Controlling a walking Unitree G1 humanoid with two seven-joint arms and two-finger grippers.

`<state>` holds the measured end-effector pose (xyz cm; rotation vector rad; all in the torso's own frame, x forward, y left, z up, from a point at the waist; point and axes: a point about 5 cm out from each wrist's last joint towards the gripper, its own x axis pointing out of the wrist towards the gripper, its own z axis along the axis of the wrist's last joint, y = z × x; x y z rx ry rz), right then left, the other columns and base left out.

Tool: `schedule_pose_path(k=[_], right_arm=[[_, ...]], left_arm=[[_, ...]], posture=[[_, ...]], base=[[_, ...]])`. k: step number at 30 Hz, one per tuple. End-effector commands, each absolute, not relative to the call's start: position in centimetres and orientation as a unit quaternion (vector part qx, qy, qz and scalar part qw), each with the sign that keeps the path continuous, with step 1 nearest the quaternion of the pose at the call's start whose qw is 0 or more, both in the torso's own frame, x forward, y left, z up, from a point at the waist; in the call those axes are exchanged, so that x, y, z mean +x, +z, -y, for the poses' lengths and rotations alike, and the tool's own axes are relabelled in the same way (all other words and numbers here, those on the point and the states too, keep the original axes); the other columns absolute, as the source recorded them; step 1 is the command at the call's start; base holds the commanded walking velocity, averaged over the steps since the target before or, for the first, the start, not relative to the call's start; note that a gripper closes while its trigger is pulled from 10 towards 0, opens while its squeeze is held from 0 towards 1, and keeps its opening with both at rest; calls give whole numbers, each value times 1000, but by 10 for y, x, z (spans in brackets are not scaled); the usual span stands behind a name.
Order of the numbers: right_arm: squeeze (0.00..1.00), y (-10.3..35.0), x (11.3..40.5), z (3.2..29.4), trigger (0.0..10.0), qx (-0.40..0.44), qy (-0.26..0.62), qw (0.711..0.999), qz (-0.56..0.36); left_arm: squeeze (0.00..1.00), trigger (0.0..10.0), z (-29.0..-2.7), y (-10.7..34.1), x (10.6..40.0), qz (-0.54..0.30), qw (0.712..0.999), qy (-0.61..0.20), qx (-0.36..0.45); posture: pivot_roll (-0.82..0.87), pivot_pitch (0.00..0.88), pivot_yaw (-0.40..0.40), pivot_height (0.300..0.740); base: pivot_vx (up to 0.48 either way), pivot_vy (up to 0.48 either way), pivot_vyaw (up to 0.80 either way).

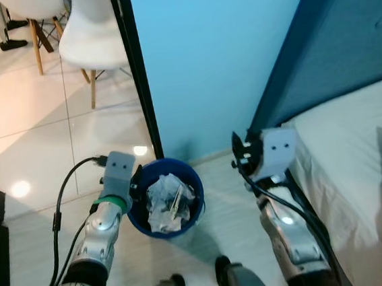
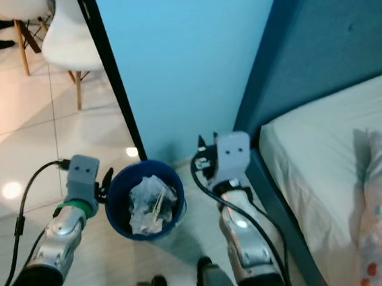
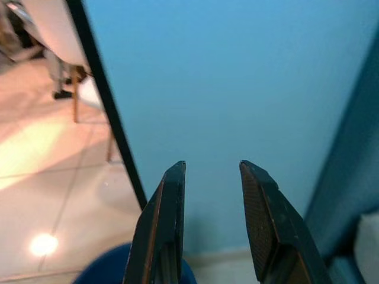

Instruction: Clean up the room

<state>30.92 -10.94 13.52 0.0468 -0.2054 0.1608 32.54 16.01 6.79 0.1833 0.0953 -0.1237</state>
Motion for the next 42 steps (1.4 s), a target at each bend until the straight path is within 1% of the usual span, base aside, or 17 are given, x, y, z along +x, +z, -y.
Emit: schedule_pose_path(k=[1,3,5,6,9,17,26,42], right_arm=[[0,131,311,103,10000,29,92,991,97],[0,132,312,102,10000,29,94,990,98],[0,133,316,103,10000,27,95,990,99],[0,133,316,103,10000,27,95,990,99],[0,136,320,111,10000,26,87,991,102],[0,140,327,120,10000,28,66,991,114],[0,132,324,115,10000,27,73,991,105],[0,128,323,112,10000,29,75,992,102]], left_arm=[[0,10000,-160,67,324,-48,996,-43,69],[0,10000,-159,68,326,-46,996,-37,62],[0,10000,-152,73,330,-39,998,-31,48],[0,10000,-152,73,330,-39,998,-31,48],[0,10000,-141,80,334,-24,998,-41,48],[0,10000,-138,86,333,-23,998,-43,43],[0,10000,-138,87,333,-20,998,-42,46],[0,10000,-138,86,327,-25,997,-44,59]], posture=[[-58,44,63,711],[-58,44,63,711],[-63,17,50,711],[-63,17,50,711],[-65,10,45,711],[-76,7,57,711],[-77,26,59,711],[-72,46,65,711]], base=[[0,0,0],[0,0,0],[0,0,0],[0,0,0],[0,0,0],[0,0,0],[-374,0,0],[-459,0,0]])
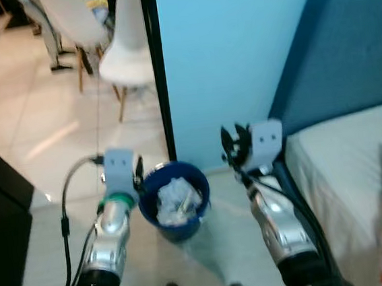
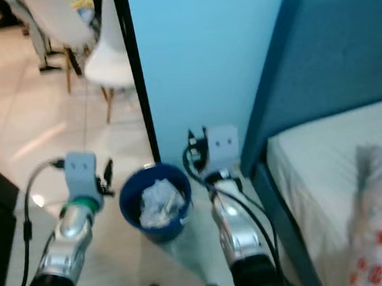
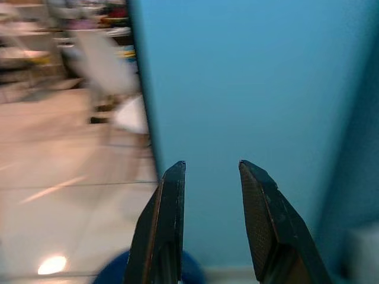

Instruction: Clean up the room

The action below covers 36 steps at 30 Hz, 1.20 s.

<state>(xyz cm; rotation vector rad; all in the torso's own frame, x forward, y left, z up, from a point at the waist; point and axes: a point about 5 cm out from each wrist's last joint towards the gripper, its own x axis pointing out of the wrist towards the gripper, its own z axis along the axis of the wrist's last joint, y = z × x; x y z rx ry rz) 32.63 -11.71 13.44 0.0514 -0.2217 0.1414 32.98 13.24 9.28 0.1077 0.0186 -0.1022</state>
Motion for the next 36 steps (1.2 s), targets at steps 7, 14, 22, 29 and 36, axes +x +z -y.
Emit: schedule_pose_path(k=[7,14,22,29,36], right_arm=[[0,127,323,112,10000,30,74,992,99],[0,124,324,116,10000,32,66,993,89],[0,125,326,119,10000,33,62,993,91],[0,125,326,119,10000,33,62,993,91],[0,125,327,119,10000,32,62,993,92]], left_arm=[[0,10000,-137,86,326,-26,997,-46,62],[0,10000,-136,85,327,-38,996,-47,61],[0,10000,-133,86,327,-45,996,-54,56],[0,10000,-133,86,327,-44,996,-54,57],[0,10000,-132,88,327,-41,996,-55,58]], posture=[[-72,48,65,711],[-72,49,67,711],[-74,47,68,711],[-74,48,68,711],[-75,49,69,711]], base=[[-461,0,0],[-63,0,-514],[0,0,-800],[0,0,-800],[0,0,-800]])
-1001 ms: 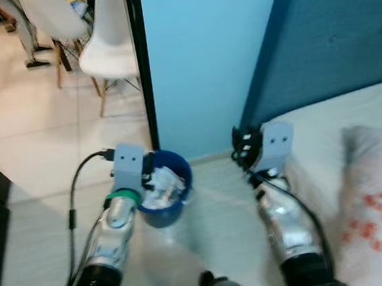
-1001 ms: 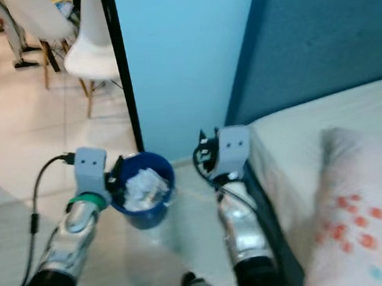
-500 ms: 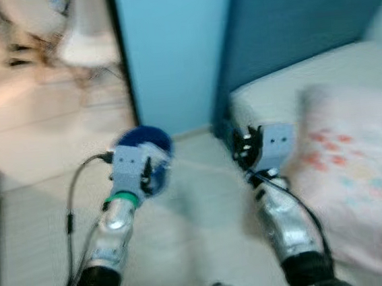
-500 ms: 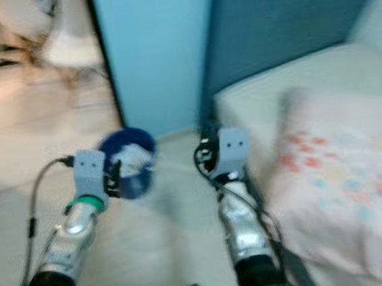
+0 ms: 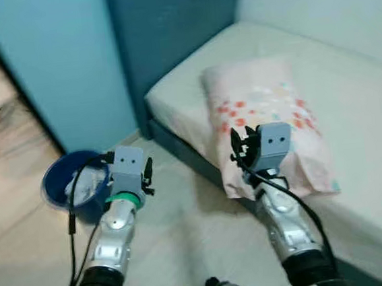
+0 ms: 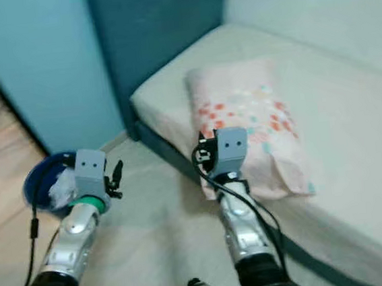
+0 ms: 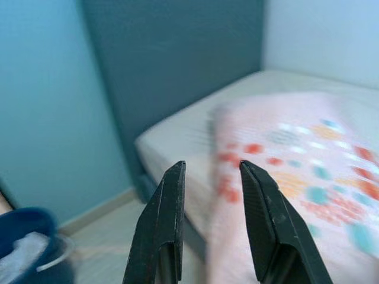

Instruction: Clean up the room

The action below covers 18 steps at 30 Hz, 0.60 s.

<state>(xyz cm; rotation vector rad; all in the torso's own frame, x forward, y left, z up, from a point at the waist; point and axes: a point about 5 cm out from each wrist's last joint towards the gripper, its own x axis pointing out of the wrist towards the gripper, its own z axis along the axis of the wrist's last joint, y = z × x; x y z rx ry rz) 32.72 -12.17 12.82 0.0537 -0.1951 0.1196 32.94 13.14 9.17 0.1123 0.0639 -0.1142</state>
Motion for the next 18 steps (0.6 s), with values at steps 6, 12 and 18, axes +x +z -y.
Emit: schedule_pose_path(k=[6,12,18], right_arm=[[0,126,327,119,10000,29,62,993,94],[0,127,327,119,10000,25,63,993,98],[0,127,328,119,10000,24,64,993,99]], left_arm=[[0,10000,-132,90,327,-30,996,-56,65],[0,10000,-132,91,328,-30,996,-53,67],[0,10000,-132,91,329,-28,996,-54,68]], posture=[[-75,49,69,711],[-75,49,69,711],[-78,38,71,711]], base=[[264,0,-745],[480,0,-78],[480,0,0]])
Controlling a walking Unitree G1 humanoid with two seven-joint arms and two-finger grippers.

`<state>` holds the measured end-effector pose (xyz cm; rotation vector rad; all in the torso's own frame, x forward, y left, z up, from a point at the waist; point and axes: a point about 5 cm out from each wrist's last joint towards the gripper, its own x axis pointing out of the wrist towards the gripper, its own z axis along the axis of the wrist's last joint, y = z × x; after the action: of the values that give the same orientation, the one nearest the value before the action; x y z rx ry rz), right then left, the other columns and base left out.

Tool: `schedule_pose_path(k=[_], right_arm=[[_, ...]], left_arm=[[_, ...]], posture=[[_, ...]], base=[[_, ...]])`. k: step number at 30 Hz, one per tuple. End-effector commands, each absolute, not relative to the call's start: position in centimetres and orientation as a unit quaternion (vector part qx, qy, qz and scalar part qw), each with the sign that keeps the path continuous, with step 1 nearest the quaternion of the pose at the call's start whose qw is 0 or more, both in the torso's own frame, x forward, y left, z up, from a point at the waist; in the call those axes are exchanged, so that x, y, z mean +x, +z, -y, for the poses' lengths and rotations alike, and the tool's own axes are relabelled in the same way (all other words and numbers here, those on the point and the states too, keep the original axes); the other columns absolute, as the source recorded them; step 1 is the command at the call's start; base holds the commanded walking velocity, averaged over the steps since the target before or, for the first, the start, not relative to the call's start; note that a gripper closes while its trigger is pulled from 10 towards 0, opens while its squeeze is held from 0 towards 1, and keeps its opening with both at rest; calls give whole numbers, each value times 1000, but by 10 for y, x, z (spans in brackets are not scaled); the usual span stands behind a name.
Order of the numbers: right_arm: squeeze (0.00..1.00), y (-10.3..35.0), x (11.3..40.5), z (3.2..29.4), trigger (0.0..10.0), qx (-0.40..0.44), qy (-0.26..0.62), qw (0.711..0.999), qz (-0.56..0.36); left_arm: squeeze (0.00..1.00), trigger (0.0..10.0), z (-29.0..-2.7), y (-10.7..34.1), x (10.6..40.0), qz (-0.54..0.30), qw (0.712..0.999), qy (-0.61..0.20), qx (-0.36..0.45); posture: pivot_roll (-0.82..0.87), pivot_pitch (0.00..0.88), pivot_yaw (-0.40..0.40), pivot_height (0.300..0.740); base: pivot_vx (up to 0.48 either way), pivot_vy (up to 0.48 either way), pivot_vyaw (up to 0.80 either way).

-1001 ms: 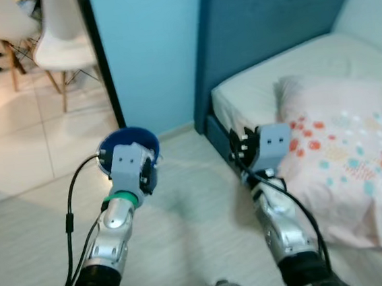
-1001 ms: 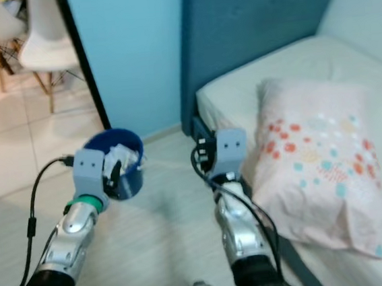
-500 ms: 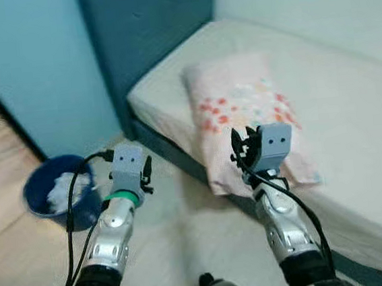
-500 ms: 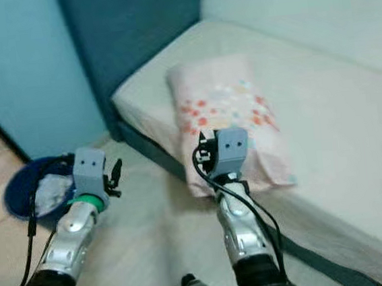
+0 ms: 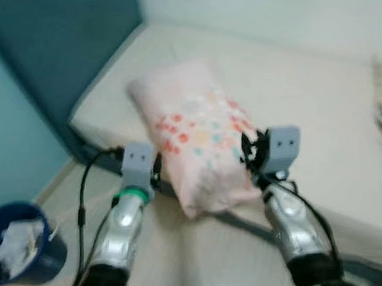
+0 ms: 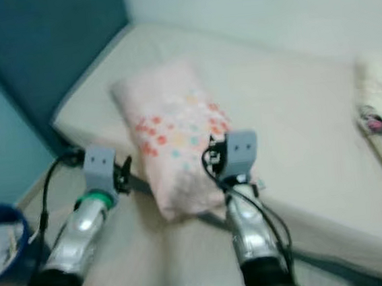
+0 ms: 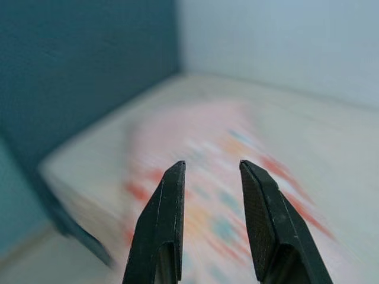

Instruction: Clean up the room

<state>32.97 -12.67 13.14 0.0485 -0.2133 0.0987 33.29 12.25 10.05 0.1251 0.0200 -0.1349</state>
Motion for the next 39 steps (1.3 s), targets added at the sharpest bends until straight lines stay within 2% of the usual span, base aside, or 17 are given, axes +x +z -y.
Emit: schedule_pose_path(k=[1,32,39], right_arm=[[0,127,328,119,10000,24,65,993,99],[0,126,325,108,10000,25,116,988,97],[0,125,323,102,10000,38,146,984,92]], left_arm=[[0,10000,-132,91,329,-28,996,-54,68],[0,10000,-133,93,331,-23,996,-41,73],[0,10000,-134,93,331,-26,996,-37,72]], posture=[[-78,38,71,711],[-78,42,73,711],[-78,43,75,711]], base=[[480,0,0],[480,0,0],[160,0,0]])
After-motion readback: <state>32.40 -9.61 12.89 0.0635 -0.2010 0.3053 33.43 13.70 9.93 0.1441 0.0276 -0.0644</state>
